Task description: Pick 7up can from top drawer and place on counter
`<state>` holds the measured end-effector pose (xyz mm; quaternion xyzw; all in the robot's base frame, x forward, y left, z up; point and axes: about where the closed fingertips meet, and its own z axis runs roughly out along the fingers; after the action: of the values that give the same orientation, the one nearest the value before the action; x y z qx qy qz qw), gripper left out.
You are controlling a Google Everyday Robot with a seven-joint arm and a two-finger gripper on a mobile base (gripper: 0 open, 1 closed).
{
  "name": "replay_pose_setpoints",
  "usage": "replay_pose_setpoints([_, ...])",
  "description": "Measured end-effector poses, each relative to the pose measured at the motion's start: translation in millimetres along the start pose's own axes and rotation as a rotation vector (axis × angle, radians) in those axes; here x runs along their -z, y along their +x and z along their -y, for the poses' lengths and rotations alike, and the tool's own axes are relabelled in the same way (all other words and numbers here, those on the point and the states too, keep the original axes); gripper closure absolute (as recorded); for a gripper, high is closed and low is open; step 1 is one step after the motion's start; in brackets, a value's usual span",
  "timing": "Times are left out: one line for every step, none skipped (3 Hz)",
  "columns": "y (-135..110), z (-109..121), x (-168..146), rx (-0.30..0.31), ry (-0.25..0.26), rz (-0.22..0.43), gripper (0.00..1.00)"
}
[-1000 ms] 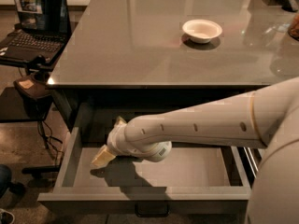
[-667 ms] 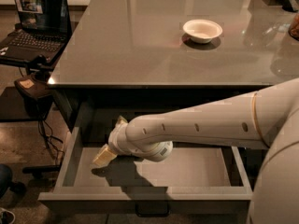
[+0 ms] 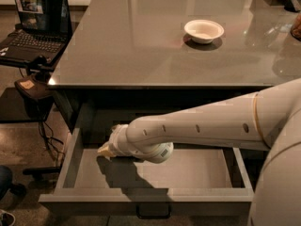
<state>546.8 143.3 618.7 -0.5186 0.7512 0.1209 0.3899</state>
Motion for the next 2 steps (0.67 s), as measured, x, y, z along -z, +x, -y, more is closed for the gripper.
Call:
replay_pose_setpoints([0.0, 0.0, 0.0, 0.000, 0.000, 0.000, 0.65])
replay_pose_setpoints([0.7, 0.6, 4.7, -0.012, 0.015, -0.002, 0.88])
